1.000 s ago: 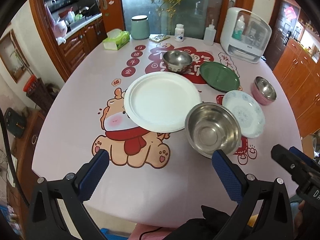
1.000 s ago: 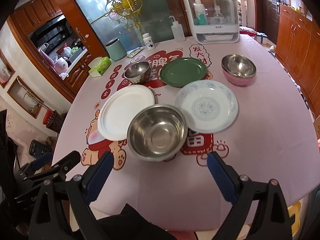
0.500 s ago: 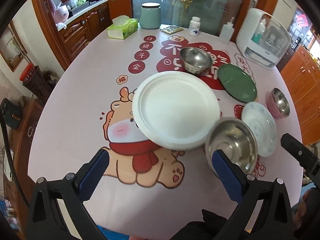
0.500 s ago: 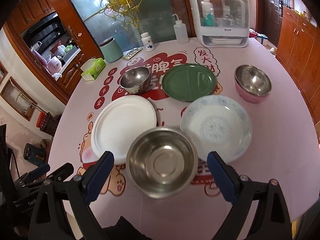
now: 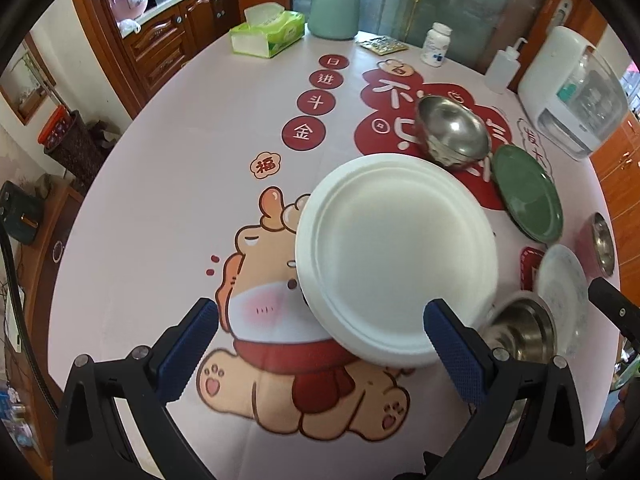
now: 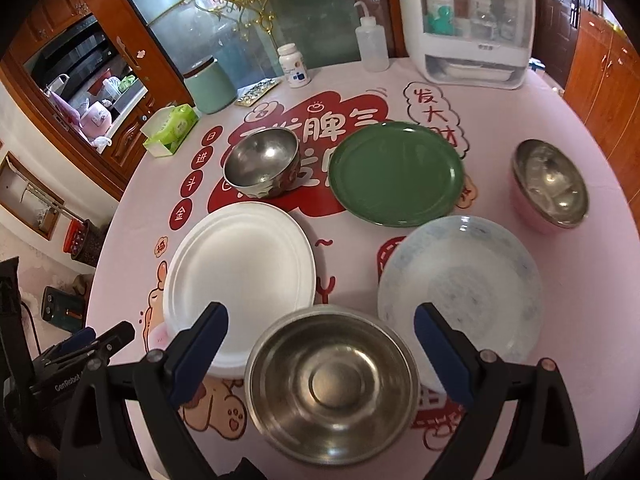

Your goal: Organize plates and bowls

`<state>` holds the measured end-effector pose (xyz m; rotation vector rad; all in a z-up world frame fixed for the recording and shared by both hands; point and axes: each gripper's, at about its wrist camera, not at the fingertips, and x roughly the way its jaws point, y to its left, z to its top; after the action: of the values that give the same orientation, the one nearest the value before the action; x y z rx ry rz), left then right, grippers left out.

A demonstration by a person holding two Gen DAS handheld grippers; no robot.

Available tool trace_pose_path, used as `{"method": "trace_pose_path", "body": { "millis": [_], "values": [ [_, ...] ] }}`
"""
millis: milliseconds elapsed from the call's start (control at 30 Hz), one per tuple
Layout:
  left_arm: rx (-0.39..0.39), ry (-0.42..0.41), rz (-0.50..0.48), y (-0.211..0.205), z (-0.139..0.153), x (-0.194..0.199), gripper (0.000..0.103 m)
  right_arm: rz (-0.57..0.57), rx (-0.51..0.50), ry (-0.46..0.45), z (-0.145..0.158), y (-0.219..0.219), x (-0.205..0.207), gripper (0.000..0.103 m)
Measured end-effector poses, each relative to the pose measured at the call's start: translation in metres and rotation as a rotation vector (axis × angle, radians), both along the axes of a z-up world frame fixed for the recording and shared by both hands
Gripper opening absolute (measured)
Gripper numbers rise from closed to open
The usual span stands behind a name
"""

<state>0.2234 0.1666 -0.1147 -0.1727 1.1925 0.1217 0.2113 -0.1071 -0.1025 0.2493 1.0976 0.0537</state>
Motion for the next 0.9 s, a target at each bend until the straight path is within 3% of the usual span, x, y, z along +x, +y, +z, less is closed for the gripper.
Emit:
{"method": "trace_pose_path", "body": {
  "millis": [133,567,900],
  "values": [
    [-0.002,0.0,0.002,0.006,-0.014,0.014,0.102,0.01,0.018,0.012,-0.017,0.0,0.018,0.09],
    [-0.031,0.033,-0.005,0.013,-0.059,0.051,0.102,0.044,0.094,0.072,-0.061,-0.003,0.053,0.089],
    [-0.023,0.095,0.015,0.017,-0.088,0.069,0.098,0.083,0.126,0.131,-0.086,-0.004,0.068,0.076]
  ]
}}
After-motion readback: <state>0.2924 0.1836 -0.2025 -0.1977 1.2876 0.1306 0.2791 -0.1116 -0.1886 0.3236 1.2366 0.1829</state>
